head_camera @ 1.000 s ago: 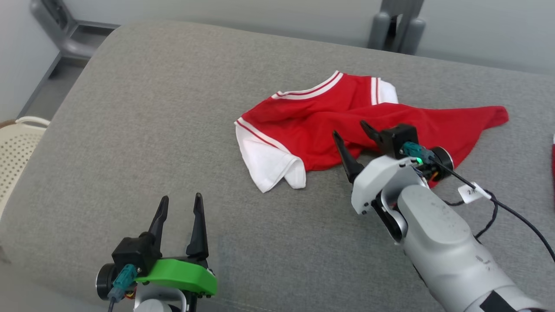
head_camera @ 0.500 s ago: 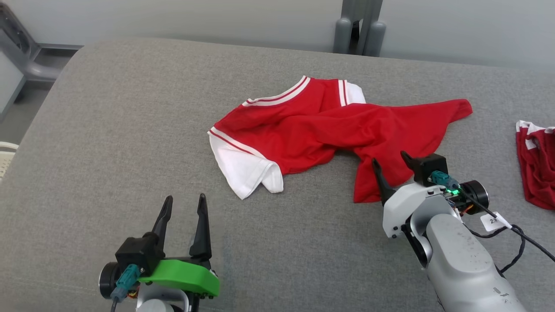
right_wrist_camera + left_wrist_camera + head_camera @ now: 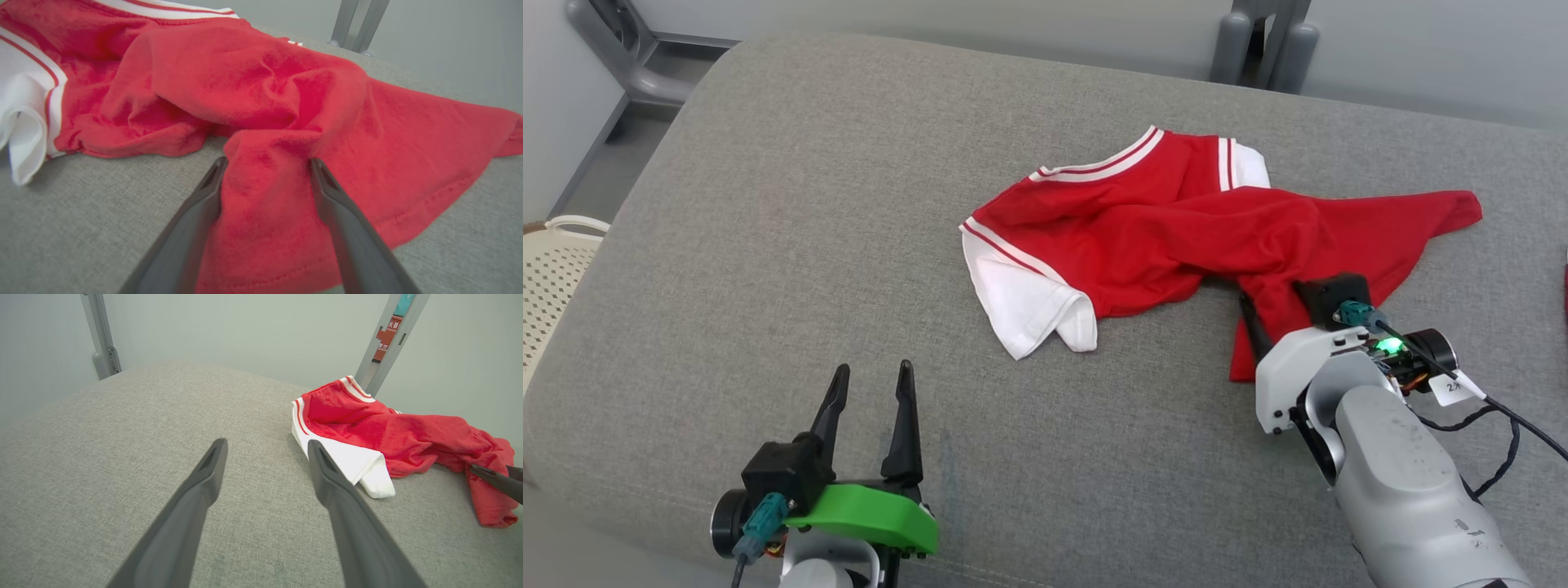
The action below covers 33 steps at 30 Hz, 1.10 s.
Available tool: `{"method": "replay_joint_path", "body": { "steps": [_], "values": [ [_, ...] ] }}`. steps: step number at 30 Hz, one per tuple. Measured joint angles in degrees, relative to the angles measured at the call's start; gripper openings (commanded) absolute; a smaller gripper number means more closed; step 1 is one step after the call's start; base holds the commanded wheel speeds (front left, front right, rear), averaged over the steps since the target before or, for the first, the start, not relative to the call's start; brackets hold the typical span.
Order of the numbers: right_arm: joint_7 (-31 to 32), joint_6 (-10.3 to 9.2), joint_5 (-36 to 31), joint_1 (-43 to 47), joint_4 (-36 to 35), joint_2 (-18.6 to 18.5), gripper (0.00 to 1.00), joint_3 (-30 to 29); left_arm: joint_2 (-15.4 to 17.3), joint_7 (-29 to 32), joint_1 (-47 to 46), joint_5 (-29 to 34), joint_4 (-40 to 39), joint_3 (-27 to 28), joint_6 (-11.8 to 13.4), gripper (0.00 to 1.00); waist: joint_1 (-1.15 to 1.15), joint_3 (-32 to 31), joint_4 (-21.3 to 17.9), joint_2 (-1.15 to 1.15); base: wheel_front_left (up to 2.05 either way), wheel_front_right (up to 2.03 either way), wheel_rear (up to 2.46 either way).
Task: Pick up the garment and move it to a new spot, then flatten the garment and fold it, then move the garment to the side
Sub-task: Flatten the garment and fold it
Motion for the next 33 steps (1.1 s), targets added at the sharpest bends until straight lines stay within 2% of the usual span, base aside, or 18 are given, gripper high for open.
{"method": "replay_joint_path", "body": {
  "steps": [1,7,11,16,22,24,25,26,27,33],
  "values": [
    [-0.01,0.0,-0.68,-0.1,0.3,0.0,0.0,-0.41,0.0,0.0,0.01,0.0,0.04,0.0,0.0,1.0,0.0,-0.03,0.02,0.0,0.0,0.0,0.0],
    [-1.54,0.0,-1.2,-0.81,0.63,0.0,0.0,-3.38,-0.07,0.0,0.42,-0.02,0.22,0.15,0.07,1.0,0.0,-0.81,-0.9,0.0,0.0,0.0,0.0],
    [-1.42,0.0,-2.08,-1.71,-1.6,-0.75,0.0,-6.13,-0.09,0.0,0.75,-0.02,0.32,-0.05,0.05,1.0,0.0,-1.55,-1.83,0.0,0.0,0.0,0.0],
    [2.54,0.0,-2.75,-3.72,-3.45,-5.83,0.0,-9.59,-0.12,-0.01,0.9,-0.03,0.35,-1.03,-0.36,1.0,0.0,-1.63,-2.35,0.0,0.0,0.0,0.0],
    [6.62,0.0,-0.82,-5.51,-0.37,-10.24,0.0,-13.04,-0.15,0.0,0.41,-0.05,0.69,-2.12,-0.66,1.0,0.0,0.04,-1.11,0.0,0.0,0.0,0.0],
    [6.61,0.0,-1.04,-6.16,0.86,-11.51,0.12,-13.81,-0.15,0.0,0.18,-0.05,0.76,-2.25,-0.67,1.0,0.0,0.84,-0.54,0.0,0.0,0.0,0.0],
    [6.44,0.0,-1.45,-6.44,1.07,-11.85,0.33,-14.0,-0.15,0.0,0.1,-0.05,0.83,-2.27,-0.67,1.0,0.0,1.14,-0.33,0.0,0.0,0.0,0.0],
    [6.09,0.0,-1.78,-6.83,1.42,-12.03,0.45,-14.22,-0.15,0.0,0.05,-0.05,0.89,-2.3,-0.67,1.0,0.0,1.5,-0.08,0.0,0.0,0.0,0.0],
    [5.95,0.0,-1.85,-7.32,1.92,-12.01,1.0,-14.35,-0.15,0.0,0.05,-0.05,0.94,-2.27,-0.67,1.0,0.0,1.82,0.11,0.0,0.0,0.0,0.0],
    [2.56,0.0,-3.76,-9.71,2.76,-11.78,1.0,-15.53,-0.15,0.0,-0.1,0.1,1.14,-1.98,-0.65,1.0,0.0,2.48,-0.27,0.0,0.0,0.0,0.0]
  ]
}}
